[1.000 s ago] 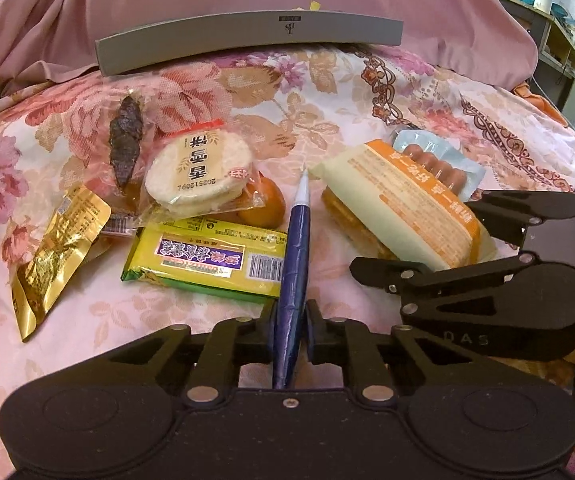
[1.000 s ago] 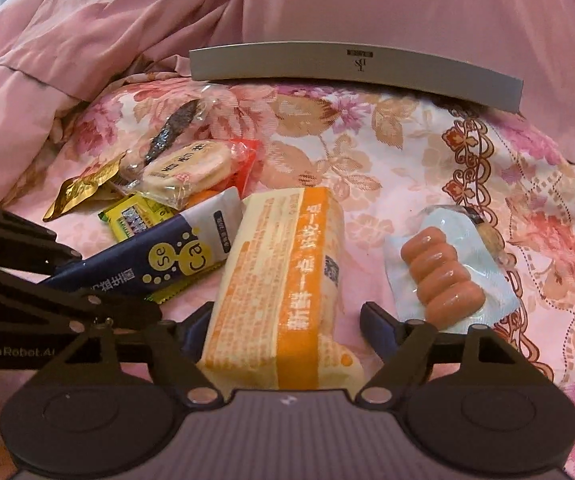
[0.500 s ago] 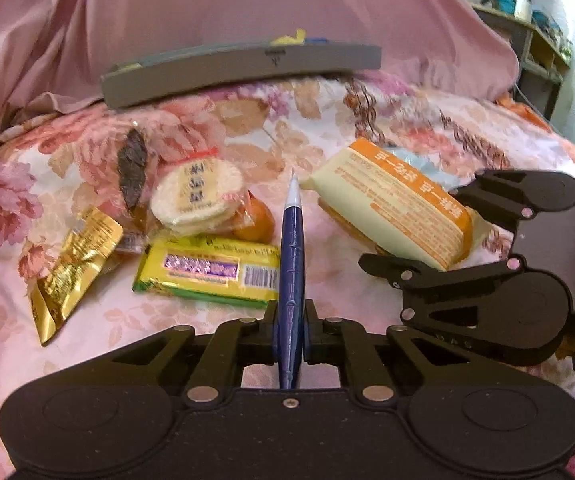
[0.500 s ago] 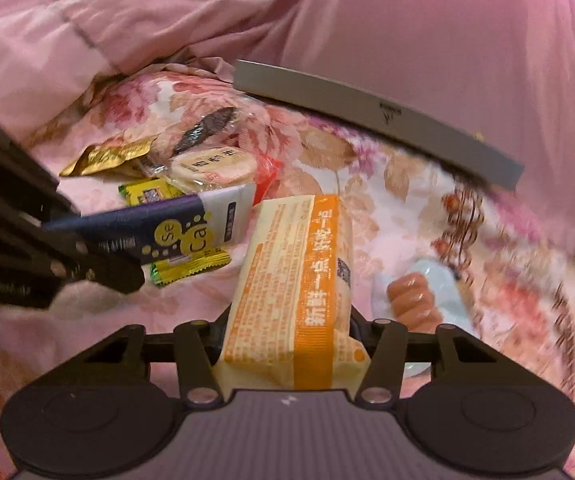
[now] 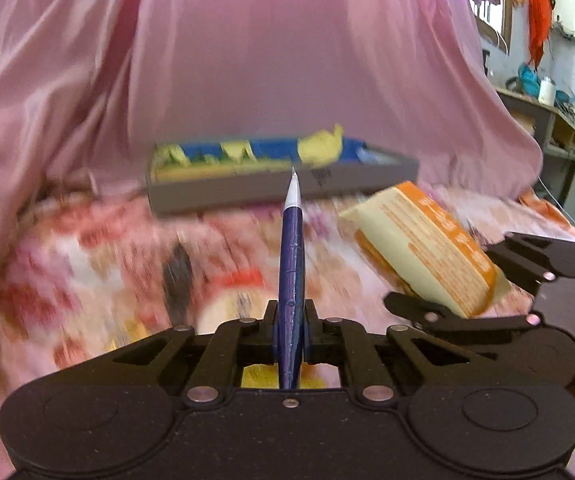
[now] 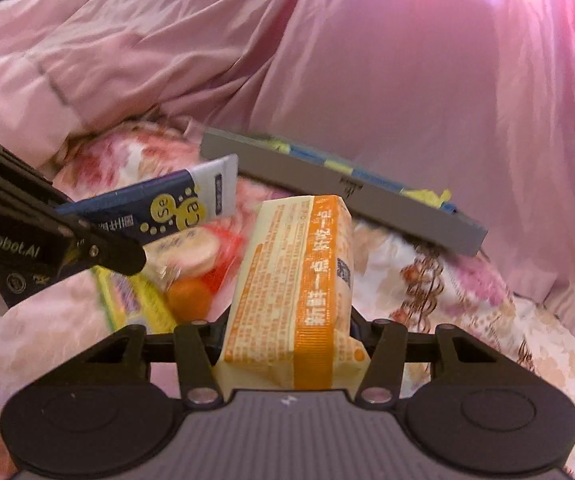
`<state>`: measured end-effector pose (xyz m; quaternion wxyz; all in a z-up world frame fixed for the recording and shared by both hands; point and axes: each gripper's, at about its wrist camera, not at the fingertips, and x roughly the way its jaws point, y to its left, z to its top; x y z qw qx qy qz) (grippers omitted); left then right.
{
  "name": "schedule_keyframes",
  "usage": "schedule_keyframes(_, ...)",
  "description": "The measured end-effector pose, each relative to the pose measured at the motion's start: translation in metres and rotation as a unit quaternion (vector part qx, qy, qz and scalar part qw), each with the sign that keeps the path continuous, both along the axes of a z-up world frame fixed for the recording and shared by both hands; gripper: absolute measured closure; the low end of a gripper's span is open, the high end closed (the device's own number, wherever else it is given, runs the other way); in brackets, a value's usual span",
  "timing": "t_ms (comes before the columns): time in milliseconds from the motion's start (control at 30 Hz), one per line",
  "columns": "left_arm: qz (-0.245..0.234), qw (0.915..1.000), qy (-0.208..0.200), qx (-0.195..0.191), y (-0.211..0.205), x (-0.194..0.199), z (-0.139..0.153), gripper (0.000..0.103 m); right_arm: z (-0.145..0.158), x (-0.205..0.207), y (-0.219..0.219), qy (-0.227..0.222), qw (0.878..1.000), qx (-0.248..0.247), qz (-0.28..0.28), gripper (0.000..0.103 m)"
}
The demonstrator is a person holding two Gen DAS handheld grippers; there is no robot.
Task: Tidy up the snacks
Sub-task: 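Carry the blue tube and cake bar into the grey tray and release both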
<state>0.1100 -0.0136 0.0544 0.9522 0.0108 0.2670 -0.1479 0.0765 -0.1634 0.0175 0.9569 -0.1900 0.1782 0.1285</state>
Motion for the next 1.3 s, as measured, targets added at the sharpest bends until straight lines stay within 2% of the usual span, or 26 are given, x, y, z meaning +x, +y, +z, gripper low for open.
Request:
schedule_keyframes(233, 0.023, 0.9986, -0.046, 0.007, 0.006, 0.056, 0.035, 0.092, 0.035, 0.035, -0.004, -0.042, 0.999, 0.011, -0.004, 0.047)
schedule_keyframes(333, 0.046, 0.9972, -0.058, -0.004, 0.009, 0.087, 0.047, 0.092, 0.052, 0.062, -0.006, -0.046, 0.999, 0.028, -0.008, 0.047)
schedule_keyframes(500, 0.082, 0.993, -0.081, -0.023, 0.012, 0.142, 0.06, 0.092, 0.081, 0.122, -0.006, -0.053, 0.996, 0.065, -0.022, 0.047)
schedule_keyframes(667, 0.104, 0.9906, -0.083, -0.032, 0.013, 0.189, 0.059, 0.092, 0.092, 0.185, 0.0, -0.051, 0.995, 0.084, -0.036, 0.047)
schedule_keyframes(833, 0.119, 0.9911, -0.05, -0.032, 0.016, 0.224, 0.038, 0.092, 0.091, 0.242, 0.005, -0.018, 0.993, 0.109, -0.048, 0.047)
schedule_keyframes(1000, 0.129, 0.9907, -0.014, -0.04, 0.021, 0.244, 0.02, 0.092, 0.07, 0.28, 0.006, 0.026, 0.99, 0.122, -0.066, 0.047)
schedule_keyframes(1167, 0.126, 0.9908, 0.012, -0.048, 0.024, 0.248, 0.008, 0.092, 0.05, 0.288, 0.007, 0.059, 0.988, 0.13, -0.065, 0.047)
schedule_keyframes(1300, 0.111, 0.9936, 0.001, -0.021, 0.022, 0.238, 0.002, 0.092, 0.045, 0.277, 0.001, 0.066, 0.988, 0.128, -0.052, 0.047)
